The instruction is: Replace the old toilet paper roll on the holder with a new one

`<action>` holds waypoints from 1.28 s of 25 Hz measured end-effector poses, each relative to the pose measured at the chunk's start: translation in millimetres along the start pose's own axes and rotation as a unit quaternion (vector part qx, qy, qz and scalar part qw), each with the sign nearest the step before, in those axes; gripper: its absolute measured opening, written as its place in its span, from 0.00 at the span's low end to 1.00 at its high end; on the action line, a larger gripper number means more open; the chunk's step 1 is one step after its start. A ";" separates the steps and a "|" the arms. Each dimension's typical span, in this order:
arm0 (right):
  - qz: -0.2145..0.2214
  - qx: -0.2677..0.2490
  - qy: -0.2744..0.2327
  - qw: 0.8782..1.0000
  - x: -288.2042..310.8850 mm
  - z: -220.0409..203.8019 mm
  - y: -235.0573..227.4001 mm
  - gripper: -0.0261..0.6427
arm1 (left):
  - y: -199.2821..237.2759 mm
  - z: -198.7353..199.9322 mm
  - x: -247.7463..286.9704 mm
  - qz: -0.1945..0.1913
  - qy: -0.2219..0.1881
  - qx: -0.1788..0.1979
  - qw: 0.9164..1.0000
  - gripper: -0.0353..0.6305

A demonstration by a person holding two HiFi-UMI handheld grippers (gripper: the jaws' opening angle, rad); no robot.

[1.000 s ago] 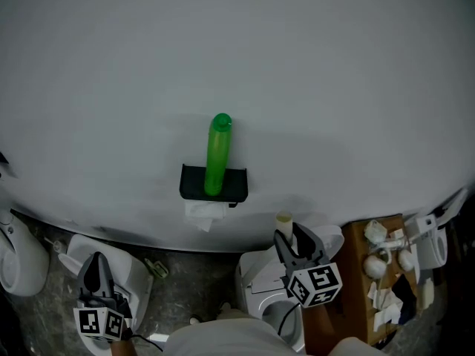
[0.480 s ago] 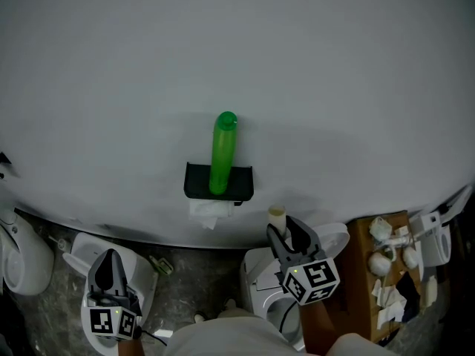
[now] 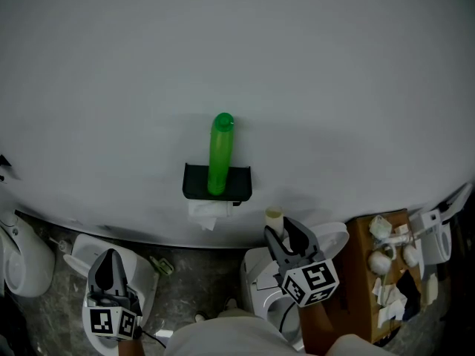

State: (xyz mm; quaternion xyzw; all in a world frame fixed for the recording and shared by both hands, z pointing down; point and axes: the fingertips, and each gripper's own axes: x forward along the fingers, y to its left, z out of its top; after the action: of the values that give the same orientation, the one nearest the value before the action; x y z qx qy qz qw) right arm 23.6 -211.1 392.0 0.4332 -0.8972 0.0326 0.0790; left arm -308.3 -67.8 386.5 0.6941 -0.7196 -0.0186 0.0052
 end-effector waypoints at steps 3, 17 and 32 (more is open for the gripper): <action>-0.002 -0.001 0.001 1.000 -1.3 -1.5 -0.9 0.30 | -1.2 -1.3 2.3 -0.002 0.000 -0.002 1.000 0.06; -0.010 -0.007 0.012 1.000 -15.9 -12.3 3.4 0.30 | -10.6 -9.2 -2.7 -0.012 0.003 0.012 1.000 0.06; 0.012 -0.016 0.007 1.000 -17.1 -12.5 14.6 0.30 | -13.8 -5.8 -15.4 0.001 0.002 0.022 1.000 0.06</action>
State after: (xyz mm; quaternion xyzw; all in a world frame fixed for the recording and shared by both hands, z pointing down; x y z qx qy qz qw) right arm 24.1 -187.2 401.6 0.4213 -0.9020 0.0220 0.0919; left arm -293.7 -53.0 392.1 0.6933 -0.7206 -0.0012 -0.0089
